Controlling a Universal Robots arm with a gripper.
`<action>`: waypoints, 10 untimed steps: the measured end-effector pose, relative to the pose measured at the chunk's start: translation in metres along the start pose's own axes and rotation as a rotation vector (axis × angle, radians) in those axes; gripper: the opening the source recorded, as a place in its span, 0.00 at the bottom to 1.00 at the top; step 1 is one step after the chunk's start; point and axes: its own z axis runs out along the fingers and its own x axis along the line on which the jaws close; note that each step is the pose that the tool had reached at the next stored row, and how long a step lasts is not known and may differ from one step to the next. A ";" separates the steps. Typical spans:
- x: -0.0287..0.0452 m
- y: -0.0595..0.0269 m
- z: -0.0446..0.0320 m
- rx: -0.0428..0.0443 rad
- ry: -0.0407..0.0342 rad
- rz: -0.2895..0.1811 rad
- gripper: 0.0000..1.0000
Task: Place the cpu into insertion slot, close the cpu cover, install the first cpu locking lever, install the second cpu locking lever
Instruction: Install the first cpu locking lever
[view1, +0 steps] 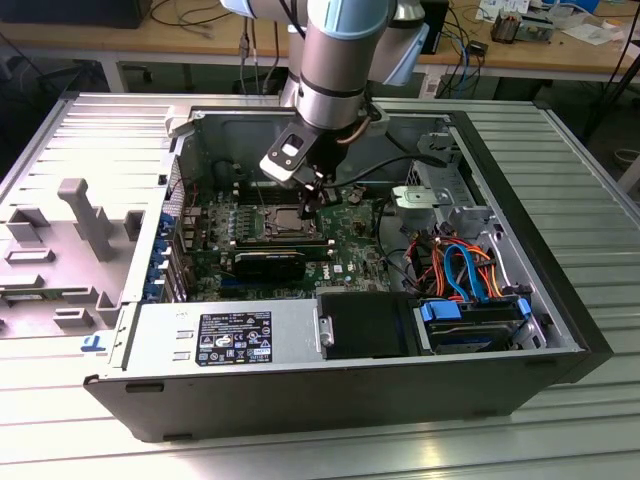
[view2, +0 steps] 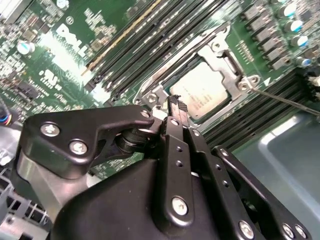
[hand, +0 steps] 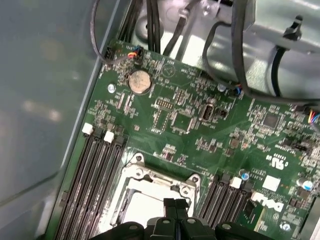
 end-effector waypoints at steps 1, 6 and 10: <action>0.0000 0.0000 0.0002 -0.0149 -0.0055 -0.001 0.11; -0.0001 0.0000 0.0002 -0.0213 -0.0072 -0.001 0.11; 0.0005 0.0002 0.0002 -0.0209 -0.0081 -0.015 0.11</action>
